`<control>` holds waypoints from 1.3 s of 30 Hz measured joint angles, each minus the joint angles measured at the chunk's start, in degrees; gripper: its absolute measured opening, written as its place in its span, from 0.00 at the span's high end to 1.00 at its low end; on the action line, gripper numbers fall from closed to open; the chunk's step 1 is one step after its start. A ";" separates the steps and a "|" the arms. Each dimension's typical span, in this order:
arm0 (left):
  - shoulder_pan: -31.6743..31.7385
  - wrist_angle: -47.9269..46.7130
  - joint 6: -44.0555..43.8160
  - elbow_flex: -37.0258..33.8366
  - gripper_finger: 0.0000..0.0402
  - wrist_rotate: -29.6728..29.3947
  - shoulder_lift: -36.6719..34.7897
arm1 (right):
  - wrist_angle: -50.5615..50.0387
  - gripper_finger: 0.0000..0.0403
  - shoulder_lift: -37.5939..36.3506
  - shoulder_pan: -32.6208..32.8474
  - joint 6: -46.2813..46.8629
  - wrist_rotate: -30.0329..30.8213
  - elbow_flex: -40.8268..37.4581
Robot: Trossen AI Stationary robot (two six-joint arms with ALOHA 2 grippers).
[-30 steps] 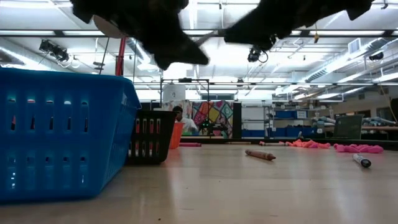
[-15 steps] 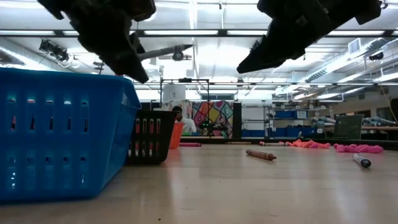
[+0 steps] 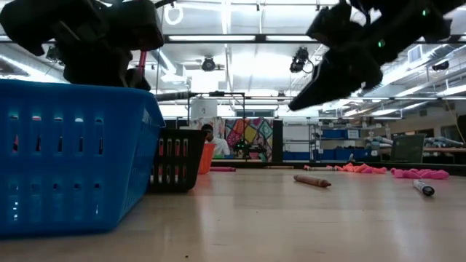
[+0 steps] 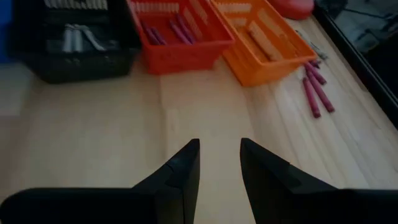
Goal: Sort crayons
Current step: Put the black crayon into the black basket, then put the brown crayon into the blue basket
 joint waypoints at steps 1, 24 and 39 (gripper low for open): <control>-0.20 -0.01 -0.06 -0.28 0.92 0.02 0.00 | 1.64 0.71 0.02 -0.51 -0.40 0.00 -1.05; -0.60 4.37 -1.73 -2.50 0.71 2.94 -0.20 | 23.83 0.71 0.02 -2.74 -13.21 -1.18 -11.07; 5.30 5.79 5.43 -2.43 0.71 4.35 -0.80 | 24.72 0.71 0.02 -3.68 -5.70 -11.99 -11.05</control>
